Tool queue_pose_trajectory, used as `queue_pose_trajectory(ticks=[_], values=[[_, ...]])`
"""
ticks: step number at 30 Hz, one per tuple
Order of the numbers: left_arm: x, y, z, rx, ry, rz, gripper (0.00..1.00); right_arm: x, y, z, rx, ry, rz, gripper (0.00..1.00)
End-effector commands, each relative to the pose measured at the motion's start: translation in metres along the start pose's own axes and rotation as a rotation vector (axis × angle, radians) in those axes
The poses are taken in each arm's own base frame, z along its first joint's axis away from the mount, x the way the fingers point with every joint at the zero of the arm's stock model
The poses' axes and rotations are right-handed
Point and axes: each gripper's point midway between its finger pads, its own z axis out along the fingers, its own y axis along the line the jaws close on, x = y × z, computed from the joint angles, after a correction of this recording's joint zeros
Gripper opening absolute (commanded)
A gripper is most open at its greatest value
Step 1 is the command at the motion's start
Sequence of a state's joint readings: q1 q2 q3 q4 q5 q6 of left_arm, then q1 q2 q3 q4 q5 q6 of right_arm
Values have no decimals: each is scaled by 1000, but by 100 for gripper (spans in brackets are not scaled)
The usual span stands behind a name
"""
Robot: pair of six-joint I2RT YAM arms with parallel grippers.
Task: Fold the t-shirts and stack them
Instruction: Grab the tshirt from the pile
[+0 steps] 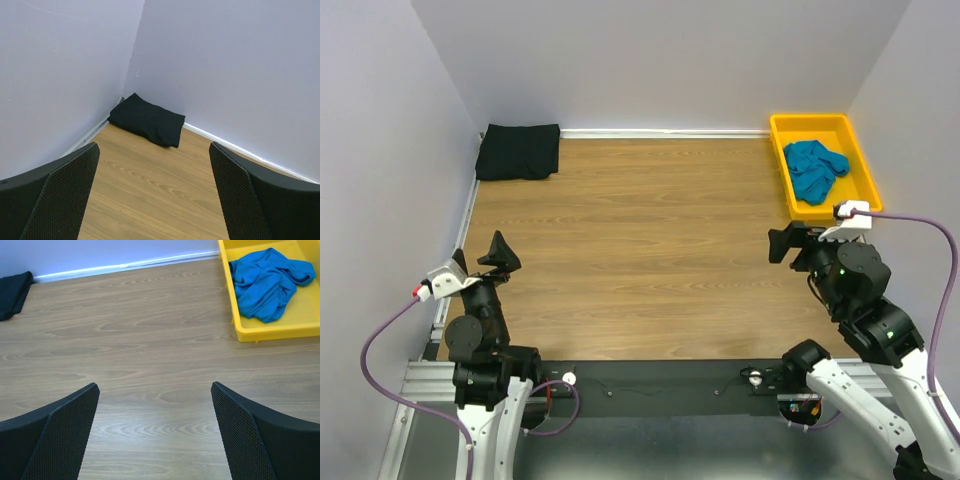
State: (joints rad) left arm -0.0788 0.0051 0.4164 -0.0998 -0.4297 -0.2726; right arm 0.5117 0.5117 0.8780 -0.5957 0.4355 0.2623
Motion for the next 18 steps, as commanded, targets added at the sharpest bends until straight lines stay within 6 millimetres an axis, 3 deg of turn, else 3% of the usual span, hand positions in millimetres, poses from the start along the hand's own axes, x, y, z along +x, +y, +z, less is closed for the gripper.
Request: queue_pose_trajectory(ticks=[1,7,10,11,12,13,14,15,16,17,18], values=[[-27,-2,-10,29,-104,-32,98,3,15,10,-53,5,3,100],[-25,-2,-9,28,-102,-30,98,22,50,45,-153,110,-38,100],[-23,-4,-8,42,-96,-21,98,11,65,69,-146,101,-1,100],[-20,-5,-7,50,-90,-14,98,24,69,93,-106,152,-12,100],[-21,-6,-7,54,-92,-15,98,6,77,102,-105,133,-3,100],[-21,-7,-7,56,-93,-16,98,6,81,113,-91,148,-10,100],[-19,-6,-7,55,-89,-13,98,25,88,140,-66,220,-43,100],[-18,-5,-7,48,-87,-16,98,26,93,151,-60,233,-52,100],[-18,-5,-7,47,-87,-21,98,10,103,165,-61,211,-48,100],[-18,-3,-7,39,-88,-22,98,9,102,178,-28,212,-55,100],[-18,-3,-7,39,-89,-23,98,12,104,204,12,229,-67,100]])
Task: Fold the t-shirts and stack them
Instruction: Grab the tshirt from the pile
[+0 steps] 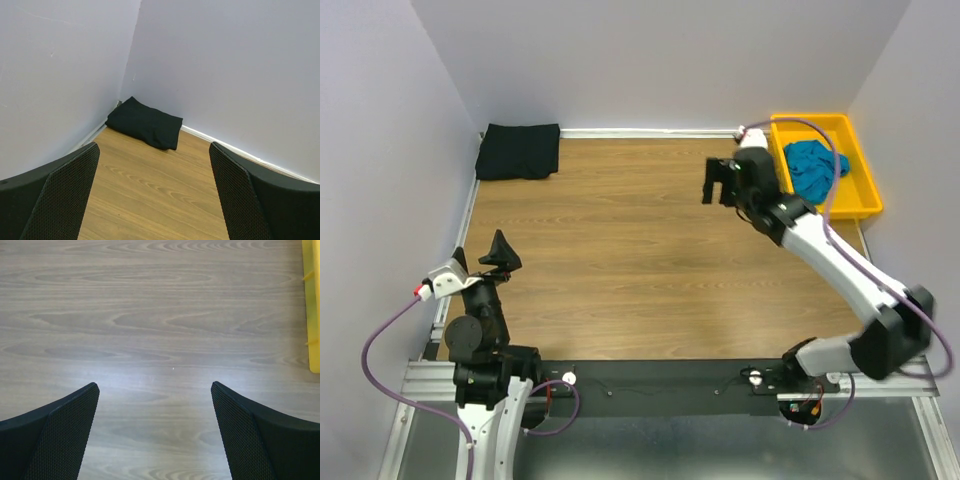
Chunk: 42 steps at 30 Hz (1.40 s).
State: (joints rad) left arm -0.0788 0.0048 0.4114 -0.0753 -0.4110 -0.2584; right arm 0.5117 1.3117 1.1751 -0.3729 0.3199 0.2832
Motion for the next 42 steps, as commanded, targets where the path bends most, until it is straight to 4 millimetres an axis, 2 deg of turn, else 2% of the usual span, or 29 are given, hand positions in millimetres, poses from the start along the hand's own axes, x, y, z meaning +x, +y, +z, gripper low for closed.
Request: queue_pose_trajectory(ticks=[1,2,3,4,5,6,7,8,9,10,11,14,15,16,17,20,21,23,24,30,33,34,35,36,37,38,40,41,42], values=[[-15,-1,-8,24,-74,-29,99,-41,-7,51,130,-57,38,100],[-16,-3,-9,34,-75,-30,98,-45,-13,62,151,-54,53,100],[-16,-3,-9,37,-73,-30,99,-34,-21,87,177,-12,56,100],[-16,-3,-9,38,-73,-29,98,-38,-31,97,196,-10,80,100],[-15,-3,-9,37,-72,-33,98,-54,-57,108,231,-29,130,100],[-15,-3,-9,35,-71,-34,98,-44,-73,126,266,0,159,100],[-15,-3,-9,36,-69,-34,98,-50,-88,135,286,-8,191,100],[-14,-4,-9,43,-66,-33,99,-52,-122,142,345,-12,244,100],[-13,-6,-8,52,-63,-32,98,-50,-138,148,376,-9,266,100],[-13,-7,-8,54,-63,-32,98,-39,-155,160,407,15,283,99],[-12,-8,-8,60,-56,-29,98,-44,-180,163,443,3,313,98],[-10,-10,-7,71,-49,-26,98,-32,-209,178,493,25,339,97],[-10,-11,-7,77,-49,-25,98,-31,-225,180,519,22,363,96],[-10,-12,-7,83,-48,-21,98,-24,-226,189,526,34,363,96],[-9,-15,-7,99,-43,-18,98,-22,-249,189,562,32,385,96],[-5,-20,-5,123,-31,-6,98,-16,-276,197,594,39,402,92],[-4,-21,-4,128,-24,-2,98,1,-284,206,606,71,413,91],[-3,-22,-3,134,-17,-2,98,8,-296,212,619,79,432,89],[-2,-22,-3,134,-15,-2,98,22,-307,217,635,101,441,89],[-1,-21,-3,125,-17,-7,98,47,-327,228,648,155,426,79],[0,-22,-3,130,-10,-4,99,43,-329,226,627,159,405,55],[1,-22,-2,128,-7,-4,98,39,-328,224,620,156,393,43],[1,-22,-2,129,-7,-3,98,24,-325,218,606,129,385,13],[1,-22,-2,129,-7,-3,98,16,-325,213,602,121,363,6],[0,-22,-2,131,-8,-4,98,7,-324,208,596,108,349,1],[1,-23,-2,134,-6,-4,98,-6,-322,201,589,86,338,0],[0,-24,-2,139,-9,-3,98,-46,-309,180,556,16,301,1],[0,-25,-2,145,-8,-2,98,-62,-294,175,530,-12,275,1],[0,-26,-2,150,-9,-1,98,-89,-281,158,506,-63,249,0]])
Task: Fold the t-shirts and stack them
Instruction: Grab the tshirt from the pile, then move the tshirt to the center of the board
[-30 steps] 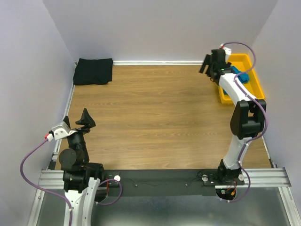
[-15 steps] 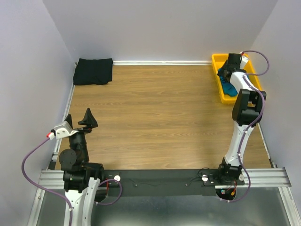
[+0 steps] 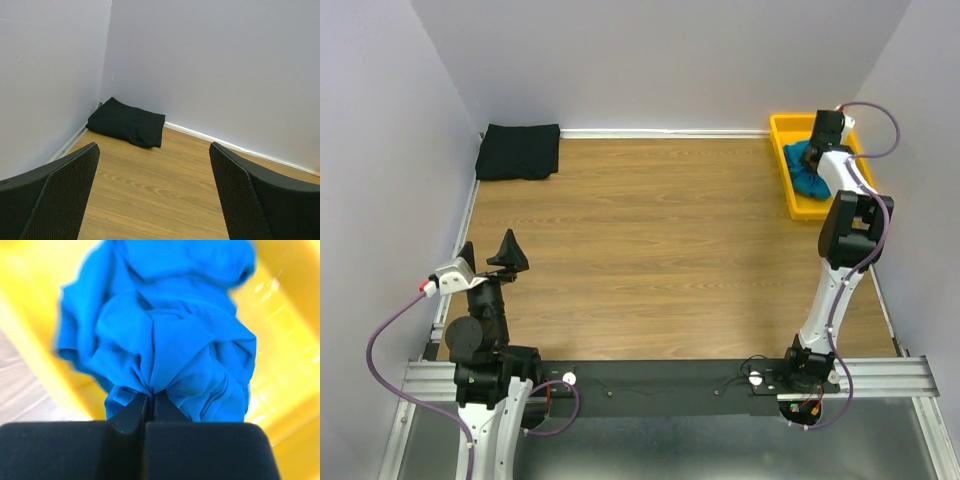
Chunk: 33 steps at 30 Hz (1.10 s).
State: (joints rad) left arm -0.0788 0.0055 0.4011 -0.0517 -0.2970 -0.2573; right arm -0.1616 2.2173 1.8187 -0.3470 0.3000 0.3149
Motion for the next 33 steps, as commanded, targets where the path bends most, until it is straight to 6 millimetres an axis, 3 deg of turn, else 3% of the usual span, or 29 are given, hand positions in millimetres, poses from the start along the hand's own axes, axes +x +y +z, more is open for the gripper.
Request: queue_pose_trajectory(ticks=[1,2,3,4,5,8,9,10,11,14,15,16,17,18,20,21,22,24,25,27,29,30,32,33], values=[[3,-6,3,32,5,12,98,-109,50,-120,-177,-284,-87,1],[3,-5,3,32,5,13,98,-108,63,-127,-207,-288,-98,1],[4,-6,3,34,10,14,98,-124,72,-157,-242,-343,-132,1],[5,-6,4,35,13,15,98,-129,83,-174,-271,-370,-153,0],[6,-8,4,42,19,18,98,-129,108,-201,-336,-399,-189,1],[6,-9,5,51,21,20,98,-140,137,-267,-477,-481,-231,1],[7,-10,5,55,25,22,98,-132,159,-292,-581,-483,-248,1],[7,-10,5,56,25,22,98,-130,167,-310,-643,-491,-256,1],[7,-11,5,61,26,22,98,-125,182,-344,-761,-504,-276,1],[6,-12,5,65,22,22,98,-116,193,-397,-926,-514,-283,1],[6,-12,5,65,21,20,98,-98,203,-409,-1014,-472,-296,1],[6,-12,4,67,21,20,98,-98,201,-428,-1062,-488,-289,1],[5,-12,4,69,19,21,98,-85,205,-435,-1130,-452,-297,2],[6,-13,4,70,20,20,98,-67,207,-424,-1141,-386,-277,4],[4,-15,4,79,19,21,98,-40,208,-410,-1155,-296,-273,18],[3,-16,4,84,19,22,98,-25,207,-402,-1151,-242,-261,31],[3,-16,4,87,21,22,98,7,204,-377,-1121,-145,-261,52],[5,-21,6,112,36,23,98,38,196,-352,-1058,-46,-228,66],[7,-28,5,145,49,15,98,68,187,-333,-1015,32,-225,71],[12,-36,9,179,86,5,98,94,174,-316,-941,104,-181,73],[25,-48,10,230,153,-33,98,113,159,-314,-907,152,-161,73],[38,-55,13,244,219,-79,97,134,149,-308,-882,202,-156,73],[56,-70,11,309,310,-131,95,146,136,-314,-873,222,-154,73],[76,-78,9,328,404,-191,94,162,125,-311,-849,254,-154,73]])
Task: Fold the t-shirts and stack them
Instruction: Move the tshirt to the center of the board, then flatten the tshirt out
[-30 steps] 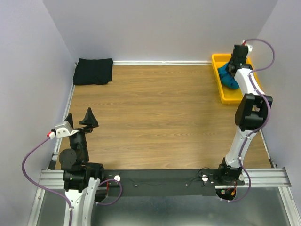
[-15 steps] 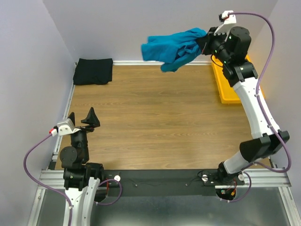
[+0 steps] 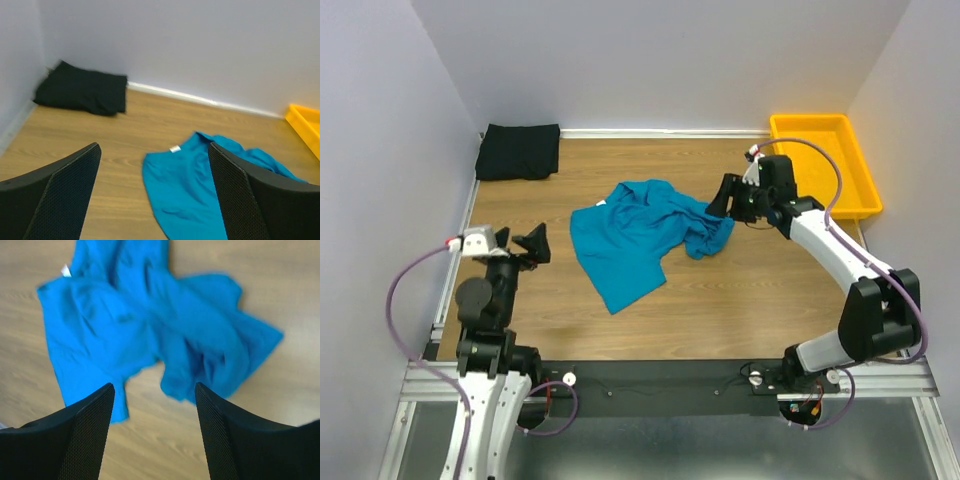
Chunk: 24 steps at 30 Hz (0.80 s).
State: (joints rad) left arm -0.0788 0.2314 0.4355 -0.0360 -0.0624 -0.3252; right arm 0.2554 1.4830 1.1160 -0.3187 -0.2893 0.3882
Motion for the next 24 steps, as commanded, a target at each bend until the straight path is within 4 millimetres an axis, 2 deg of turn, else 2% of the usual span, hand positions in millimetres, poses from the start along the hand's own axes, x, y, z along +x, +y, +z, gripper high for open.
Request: queue_pose_trajectory(ticks=[1,2,3,8,12,14,15,18,24], values=[[41,-37,7,161,213,-178,93,20,-1,-27,21,-12,61,73],[50,-39,7,164,254,-205,92,21,1,-35,18,-25,57,73],[69,-39,8,144,341,-245,92,34,-4,-36,29,-1,61,73],[124,-52,-1,107,613,-335,88,64,-10,-46,36,61,63,73],[180,-53,-16,2,852,-326,83,72,-14,-53,52,53,44,73],[195,-58,-19,-16,921,-312,84,75,-13,-55,46,59,38,73],[205,-67,-25,-9,965,-290,84,77,-13,-55,40,64,33,73],[236,-64,-32,-145,1069,-202,77,80,-12,-57,33,72,19,73],[259,-69,-38,-239,1122,-138,74,92,-12,-63,21,85,11,73]])
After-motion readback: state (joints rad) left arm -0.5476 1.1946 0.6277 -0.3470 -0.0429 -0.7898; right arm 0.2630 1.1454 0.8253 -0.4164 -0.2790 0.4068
